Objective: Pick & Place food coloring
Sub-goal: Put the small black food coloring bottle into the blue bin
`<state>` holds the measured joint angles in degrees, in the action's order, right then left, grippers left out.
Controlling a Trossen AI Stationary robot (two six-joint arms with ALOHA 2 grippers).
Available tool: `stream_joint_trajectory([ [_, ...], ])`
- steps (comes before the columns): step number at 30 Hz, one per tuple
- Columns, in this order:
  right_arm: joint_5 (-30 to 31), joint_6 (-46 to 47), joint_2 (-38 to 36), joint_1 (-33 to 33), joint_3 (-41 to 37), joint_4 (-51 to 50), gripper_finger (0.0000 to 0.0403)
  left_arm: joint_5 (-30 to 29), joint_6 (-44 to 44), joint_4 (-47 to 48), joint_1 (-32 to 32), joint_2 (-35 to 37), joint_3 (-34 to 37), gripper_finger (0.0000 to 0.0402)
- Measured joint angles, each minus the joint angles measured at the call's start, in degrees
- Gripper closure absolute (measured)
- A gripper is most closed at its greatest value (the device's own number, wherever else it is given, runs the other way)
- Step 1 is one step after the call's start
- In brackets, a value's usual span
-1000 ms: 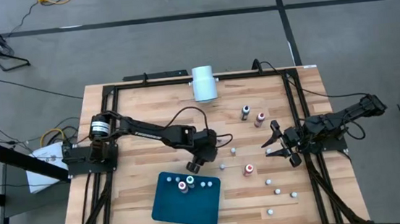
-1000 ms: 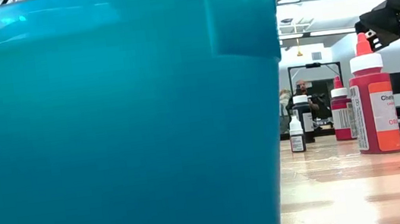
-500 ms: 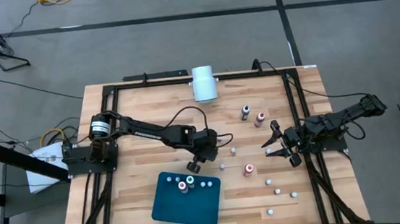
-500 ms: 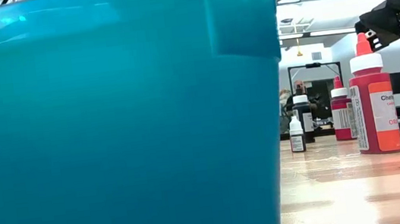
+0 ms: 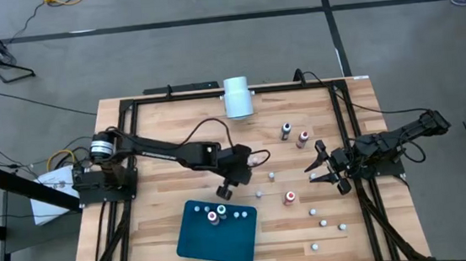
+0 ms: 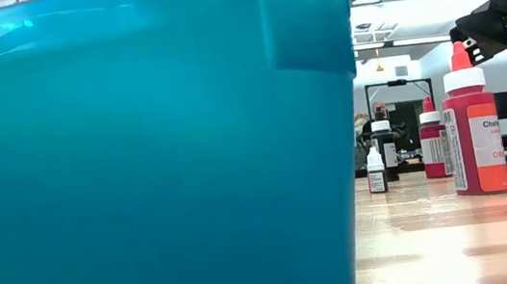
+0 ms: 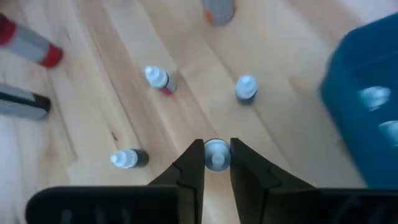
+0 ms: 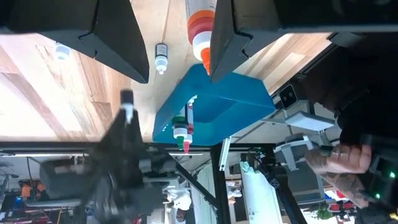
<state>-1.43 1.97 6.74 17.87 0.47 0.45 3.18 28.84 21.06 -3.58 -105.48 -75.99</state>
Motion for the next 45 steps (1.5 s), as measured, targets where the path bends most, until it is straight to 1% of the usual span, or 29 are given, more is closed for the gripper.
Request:
stream_joint_trajectory([
  [8, 0.0, 0.0, 0.0, 0.0, 0.0, 0.0, 0.0244, -1.7, 1.5, 3.3, -5.1, 6.0, 0.0, 0.0346],
  [15, 0.0, 0.0, 0.0, 0.0, 0.0, 0.0, 0.0244, -7.3, 0.2, 8.7, -11.9, 10.4, 0.0, 0.0352],
  [18, 0.0, 0.0, 0.0, 0.0, 0.0, 0.0, 0.0244, -9.5, -2.0, 11.6, -14.9, 12.2, 0.0, 0.0349],
  [21, 0.0, 0.0, 0.0, 0.0, 0.0, 0.0, 0.0244, -10.5, -4.9, 14.4, -17.8, 13.6, 0.0, 0.0347],
  [27, 0.0, 0.0, 0.0, 0.0, 0.0, 0.0, 0.0244, -10.8, -11.7, 19.8, -23.2, 15.2, 0.0, 0.0346],
  [34, 0.0, 0.0, 0.0, 0.0, 0.0, 0.0, 0.0244, -11.0, -22.7, 25.9, -28.3, 15.1, 0.1, 0.0346],
  [39, 0.0, 0.0, 0.0, 0.0, 0.0, 0.0, 0.0244, -11.4, -29.4, 24.2, -30.4, 15.1, 4.1, 0.0348],
  [45, 0.0, 0.0, 0.0, 0.0, 0.0, 0.0, 0.0244, -11.4, -35.6, 16.3, -31.0, 15.7, 11.8, 0.0348],
])
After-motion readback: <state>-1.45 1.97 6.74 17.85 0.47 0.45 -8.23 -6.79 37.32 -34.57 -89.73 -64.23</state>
